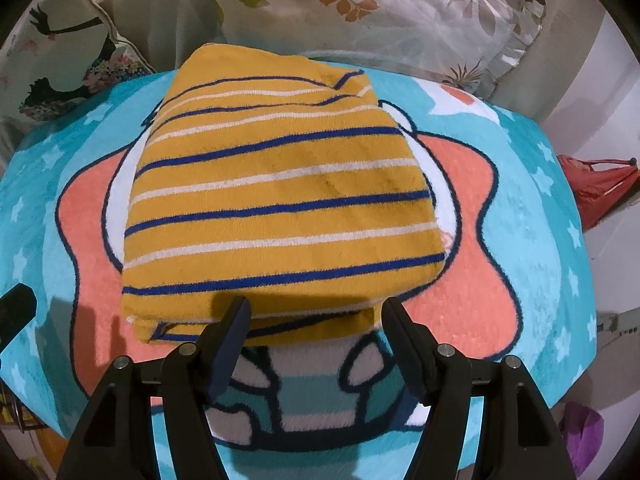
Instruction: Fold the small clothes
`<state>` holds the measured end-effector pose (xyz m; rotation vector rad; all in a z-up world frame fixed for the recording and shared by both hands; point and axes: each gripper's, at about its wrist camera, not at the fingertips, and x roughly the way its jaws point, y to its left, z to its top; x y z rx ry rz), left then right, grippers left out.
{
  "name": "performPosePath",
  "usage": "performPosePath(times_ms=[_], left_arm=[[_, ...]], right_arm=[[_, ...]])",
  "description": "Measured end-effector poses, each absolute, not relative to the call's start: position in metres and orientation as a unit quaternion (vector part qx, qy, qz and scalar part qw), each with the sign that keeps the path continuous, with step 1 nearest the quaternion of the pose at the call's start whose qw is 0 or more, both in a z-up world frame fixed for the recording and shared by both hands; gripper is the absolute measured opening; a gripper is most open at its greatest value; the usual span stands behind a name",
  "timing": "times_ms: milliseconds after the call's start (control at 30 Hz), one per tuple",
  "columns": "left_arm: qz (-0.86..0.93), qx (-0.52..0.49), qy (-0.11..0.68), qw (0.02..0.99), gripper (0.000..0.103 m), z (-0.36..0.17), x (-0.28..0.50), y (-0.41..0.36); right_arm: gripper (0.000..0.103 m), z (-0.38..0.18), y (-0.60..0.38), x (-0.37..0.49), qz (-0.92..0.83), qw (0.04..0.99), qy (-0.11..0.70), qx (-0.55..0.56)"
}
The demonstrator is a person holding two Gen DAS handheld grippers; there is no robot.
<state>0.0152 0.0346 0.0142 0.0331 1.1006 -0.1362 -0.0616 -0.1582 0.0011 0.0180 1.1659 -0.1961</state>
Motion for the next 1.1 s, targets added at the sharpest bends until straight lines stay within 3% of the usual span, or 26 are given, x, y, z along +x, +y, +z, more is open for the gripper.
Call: performPosePath(times_ms=[1100], left_arm=[[-0.073, -0.008, 0.55, 0.832, 0.1, -0.004, 0.03, 0.07]], right_arm=[[0.075, -0.007, -0.118, -0.047, -0.097, 0.825, 0.557, 0.003]])
